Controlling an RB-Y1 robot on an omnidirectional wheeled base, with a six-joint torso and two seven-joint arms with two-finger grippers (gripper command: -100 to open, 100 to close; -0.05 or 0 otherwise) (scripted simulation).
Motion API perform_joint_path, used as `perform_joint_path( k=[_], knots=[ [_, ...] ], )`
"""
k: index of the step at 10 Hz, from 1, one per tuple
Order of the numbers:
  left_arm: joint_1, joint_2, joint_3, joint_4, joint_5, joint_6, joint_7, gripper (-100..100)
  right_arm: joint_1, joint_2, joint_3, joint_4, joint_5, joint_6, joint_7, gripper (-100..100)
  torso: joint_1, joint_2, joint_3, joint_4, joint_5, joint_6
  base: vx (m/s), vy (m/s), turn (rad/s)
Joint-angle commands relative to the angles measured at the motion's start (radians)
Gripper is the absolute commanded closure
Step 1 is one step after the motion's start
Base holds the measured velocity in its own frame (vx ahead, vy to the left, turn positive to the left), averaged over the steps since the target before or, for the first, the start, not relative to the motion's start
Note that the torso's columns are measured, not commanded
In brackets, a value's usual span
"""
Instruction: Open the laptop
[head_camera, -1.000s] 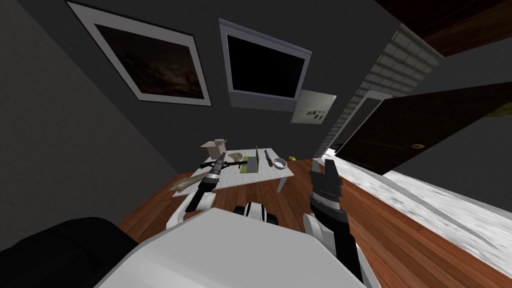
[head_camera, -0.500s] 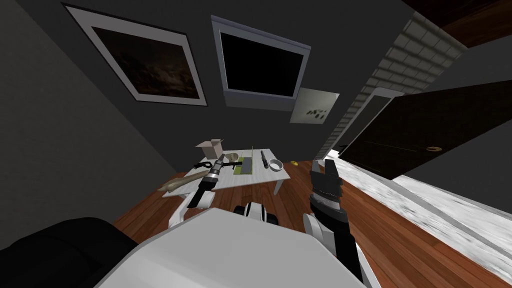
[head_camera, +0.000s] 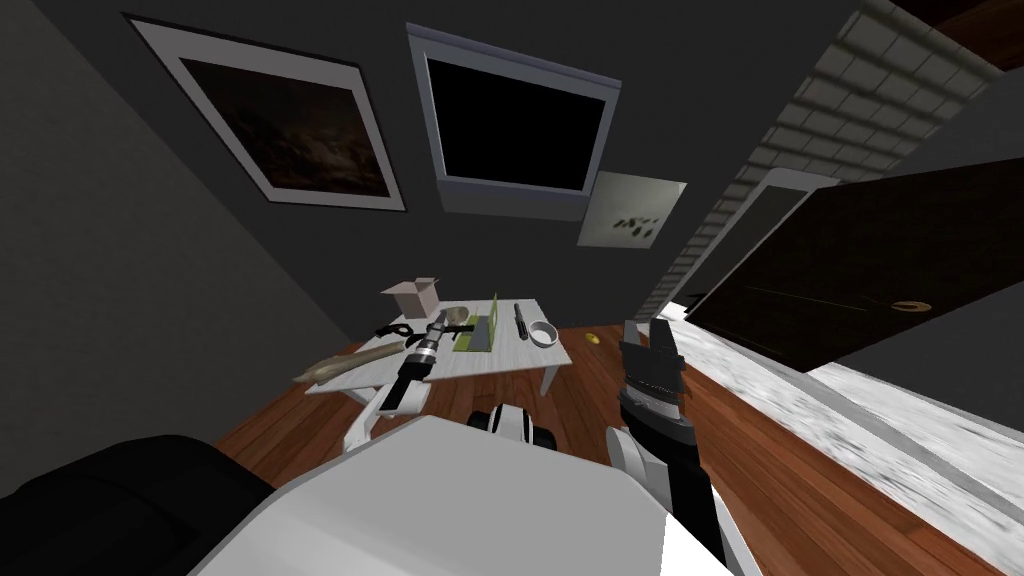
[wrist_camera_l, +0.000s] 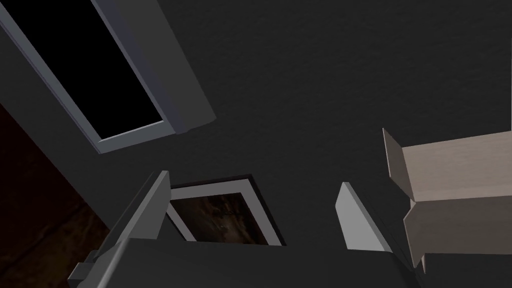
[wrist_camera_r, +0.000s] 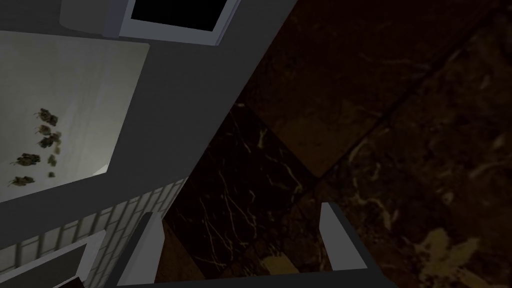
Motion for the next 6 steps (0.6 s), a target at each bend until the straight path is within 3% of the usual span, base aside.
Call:
perform_joint_path(
  k=[1, 6],
  knots=[
    [-0.023, -0.010, 0.031, 0.060, 0.006, 0.023, -0.010, -100, 0.000, 0.000, 0.000, 0.000, 0.000, 0.000, 0.000, 0, 0.001, -0.001, -0.001, 0.000, 0.001, 0.000, 0.096, -0.229, 0.075],
    [-0.061, 0.003, 0.079, 0.157, 0.015, 0.059, -0.028, -100, 0.000, 0.000, 0.000, 0.000, 0.000, 0.000, 0.000, 0, 0.000, 0.001, 0.000, 0.000, 0.000, 0.000, 0.082, -0.226, 0.064]
  ],
)
